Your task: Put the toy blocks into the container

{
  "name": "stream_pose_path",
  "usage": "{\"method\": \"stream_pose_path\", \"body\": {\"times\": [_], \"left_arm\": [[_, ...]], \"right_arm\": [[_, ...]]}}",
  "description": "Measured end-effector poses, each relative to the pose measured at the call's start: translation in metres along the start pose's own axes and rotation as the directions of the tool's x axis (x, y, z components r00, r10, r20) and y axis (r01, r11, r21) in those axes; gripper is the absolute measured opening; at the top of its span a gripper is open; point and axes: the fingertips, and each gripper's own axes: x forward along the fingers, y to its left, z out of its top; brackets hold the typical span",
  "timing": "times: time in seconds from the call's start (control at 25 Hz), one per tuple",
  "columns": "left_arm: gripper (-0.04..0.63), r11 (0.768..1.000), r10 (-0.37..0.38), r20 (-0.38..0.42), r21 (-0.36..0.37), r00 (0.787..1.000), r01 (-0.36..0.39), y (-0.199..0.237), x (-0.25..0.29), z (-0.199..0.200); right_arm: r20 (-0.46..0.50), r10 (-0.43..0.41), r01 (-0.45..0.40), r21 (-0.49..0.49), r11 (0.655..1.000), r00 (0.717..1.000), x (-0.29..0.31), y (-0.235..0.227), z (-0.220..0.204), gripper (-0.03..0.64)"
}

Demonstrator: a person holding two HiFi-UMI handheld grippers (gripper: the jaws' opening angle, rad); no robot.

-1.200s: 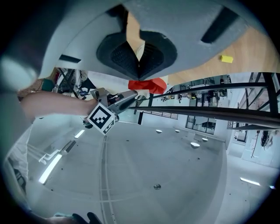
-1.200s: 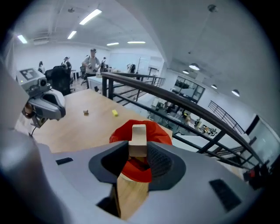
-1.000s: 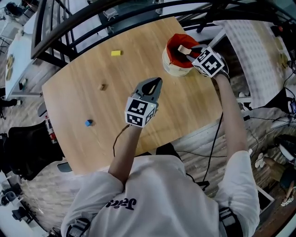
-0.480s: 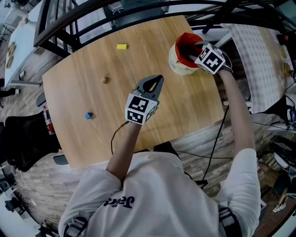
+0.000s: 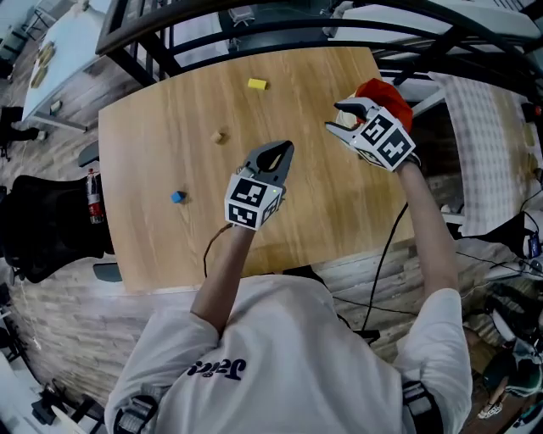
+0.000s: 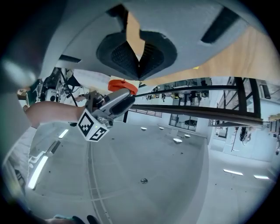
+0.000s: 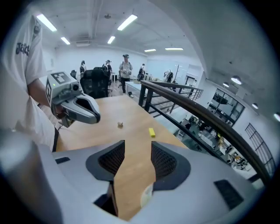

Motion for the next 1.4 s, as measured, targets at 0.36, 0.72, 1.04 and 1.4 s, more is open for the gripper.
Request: {"method": "stream_pose_path", "body": {"times": [0.36, 0.72, 1.04, 1.4], "left_arm": [[0.012, 0.967, 0.241, 0.015, -0.087, 0.97, -0.239, 0.082, -0.107, -0.021], [0.012, 0.887, 0.434, -0.005, -0.17, 0.901, -0.428, 0.137, -0.212, -0.068], [0.012, 0.795, 0.555, -0.062, -0.252, 0.829, -0.551, 0.175, -0.295, -0.12], [0.012, 0.736, 0.605, -0.107, -0.302, 0.789, -0.605, 0.213, -0.344, -0.16]], "right_arm": [[0.188, 0.159, -0.176, 0.081, 0.981, 0.969, 0.065, 0.118, 0.073, 0.195], [0.195, 0.271, -0.297, 0.121, 0.947, 0.943, 0.149, 0.227, 0.098, 0.193], [0.168, 0.348, -0.368, 0.107, 0.924, 0.922, 0.219, 0.326, 0.122, 0.193], [0.058, 0.343, -0.348, 0.114, 0.931, 0.937, 0.298, 0.363, 0.128, 0.193]]}}
